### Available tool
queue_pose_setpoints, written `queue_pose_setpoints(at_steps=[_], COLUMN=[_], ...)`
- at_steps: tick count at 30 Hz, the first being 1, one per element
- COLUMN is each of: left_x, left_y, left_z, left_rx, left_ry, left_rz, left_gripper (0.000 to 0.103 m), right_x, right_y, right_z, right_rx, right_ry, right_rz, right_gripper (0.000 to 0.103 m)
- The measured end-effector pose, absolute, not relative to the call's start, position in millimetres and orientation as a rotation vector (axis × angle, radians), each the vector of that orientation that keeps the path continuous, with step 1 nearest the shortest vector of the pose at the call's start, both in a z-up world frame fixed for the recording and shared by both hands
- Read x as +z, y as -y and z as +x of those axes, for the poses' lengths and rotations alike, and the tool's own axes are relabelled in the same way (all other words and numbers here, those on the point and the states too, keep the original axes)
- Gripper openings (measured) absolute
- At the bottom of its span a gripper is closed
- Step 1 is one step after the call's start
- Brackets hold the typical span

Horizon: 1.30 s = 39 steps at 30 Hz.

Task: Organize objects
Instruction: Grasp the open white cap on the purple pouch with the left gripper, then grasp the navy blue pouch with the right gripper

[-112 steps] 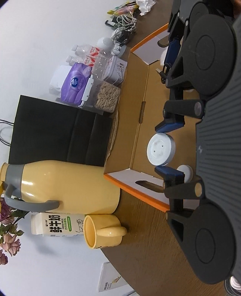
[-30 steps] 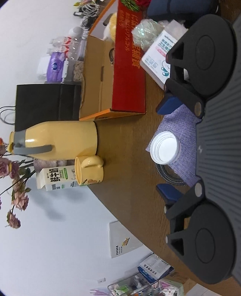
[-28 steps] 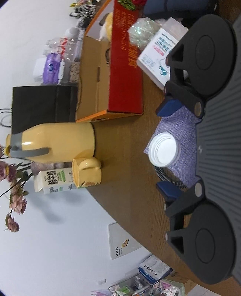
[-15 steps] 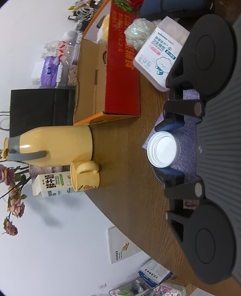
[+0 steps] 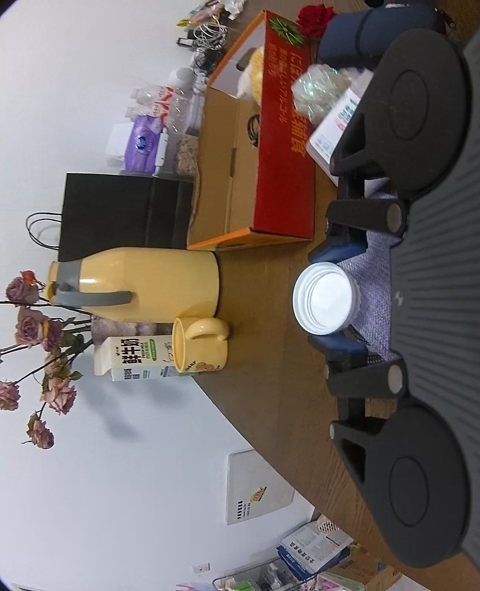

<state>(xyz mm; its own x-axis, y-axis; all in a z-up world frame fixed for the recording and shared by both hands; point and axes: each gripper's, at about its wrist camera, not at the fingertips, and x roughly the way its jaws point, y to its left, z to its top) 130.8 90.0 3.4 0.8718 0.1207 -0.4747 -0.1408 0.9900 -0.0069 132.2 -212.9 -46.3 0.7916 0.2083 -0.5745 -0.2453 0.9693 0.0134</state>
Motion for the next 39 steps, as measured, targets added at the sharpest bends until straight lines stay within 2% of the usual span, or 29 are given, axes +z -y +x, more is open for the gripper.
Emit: queue_pose_setpoints(at_steps=[7,20,33,39], left_x=[9.1,8.8,5.3,3.9], left_y=[-85.3,-82.2,-81.4,-76.0], left_z=[117.4,102.6,95.2,95.2], left_rx=[0.096,0.013,-0.031,-0.051], left_ry=[-0.466,-0.441,-0.444,-0.446], left_rz=[-0.064,-0.113,-0.132,-0.136], left_gripper=[0.041,0.041,0.041,0.041], right_x=[-32.8,-43.1,-37.7,-33.0], right_y=[186.9,135.0,150.0,150.8], right_z=[133.7,158.7,147.1,147.3], right_rx=[0.3,0.272,0.328,0.314], right_ry=[-0.604,-0.692,-0.729,-0.723], right_rz=[-0.073,-0.049,-0.214,-0.189], right_gripper=[0.103,0.103,0.101,0.1])
